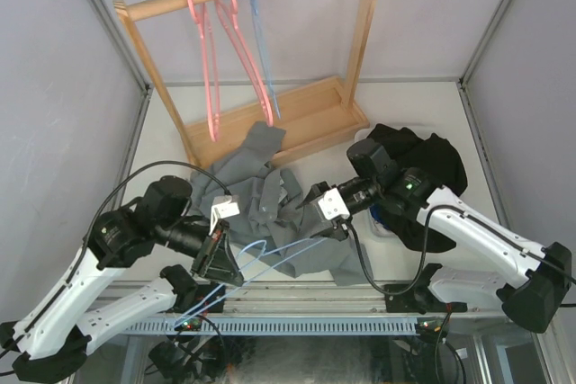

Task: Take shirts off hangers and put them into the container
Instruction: Pick up the hanger at the center of the board.

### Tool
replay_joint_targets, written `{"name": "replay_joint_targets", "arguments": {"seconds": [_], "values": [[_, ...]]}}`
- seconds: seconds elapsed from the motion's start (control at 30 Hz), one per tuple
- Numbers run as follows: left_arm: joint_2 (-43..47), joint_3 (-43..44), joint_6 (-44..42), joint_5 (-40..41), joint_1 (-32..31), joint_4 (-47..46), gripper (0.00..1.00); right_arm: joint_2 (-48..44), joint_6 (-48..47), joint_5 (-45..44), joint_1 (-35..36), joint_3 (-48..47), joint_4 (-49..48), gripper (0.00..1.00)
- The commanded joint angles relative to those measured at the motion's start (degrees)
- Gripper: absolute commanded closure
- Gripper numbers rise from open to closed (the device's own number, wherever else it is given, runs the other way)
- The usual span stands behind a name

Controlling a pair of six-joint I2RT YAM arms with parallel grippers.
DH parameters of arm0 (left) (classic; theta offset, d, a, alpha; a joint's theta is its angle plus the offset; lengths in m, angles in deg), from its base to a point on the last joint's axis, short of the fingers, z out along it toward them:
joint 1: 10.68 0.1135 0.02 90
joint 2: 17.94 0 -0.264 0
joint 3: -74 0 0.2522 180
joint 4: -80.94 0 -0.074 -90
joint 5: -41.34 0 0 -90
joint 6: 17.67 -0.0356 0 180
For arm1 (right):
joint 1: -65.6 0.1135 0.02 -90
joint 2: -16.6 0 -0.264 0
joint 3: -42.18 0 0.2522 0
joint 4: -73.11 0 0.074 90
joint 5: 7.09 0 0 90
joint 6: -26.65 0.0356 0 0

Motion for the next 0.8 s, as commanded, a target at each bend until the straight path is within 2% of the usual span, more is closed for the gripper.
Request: {"name": "replay_joint_targets", "arguments": {"seconds": [0.0, 0.1, 0.27, 0.33, 0.47, 0.6, 0.77], "values": [[-0.07, 5.09, -3.58, 5.76, -0.24, -0.77, 1.00, 0.94, 1.02, 6.21, 1.12, -1.65, 5.39, 0.32], [-0.63, 4.54, -4.60, 8.99, -0.20, 1.31, 1.00, 0.20, 9.17, 7.90, 1.14, -1.61, 1.08, 0.32], [-1.87, 3.55, -5.38, 12.05, -0.20, 2.99, 1.00, -2.43, 27.54, 4.91, 0.56, -1.63, -9.10, 0.33], [-2.11, 3.51, -5.41, 12.81, -0.20, 2.98, 1.00, -3.16, 30.48, 5.51, -0.18, -1.63, -10.17, 0.32], [-2.26, 4.19, -5.40, 10.74, -0.20, 2.07, 1.00, -2.59, 22.93, 1.43, 1.15, -1.25, -5.14, 0.30], [-2.70, 4.82, -6.14, 8.10, -0.24, 2.03, 1.00, 0.05, 21.61, -1.62, 1.99, -1.18, -5.61, 0.28], [-1.98, 6.01, -5.56, 8.86, -0.26, 0.90, 1.00, 3.86, 18.04, -2.49, 4.42, -1.21, -4.37, 0.27]]}}
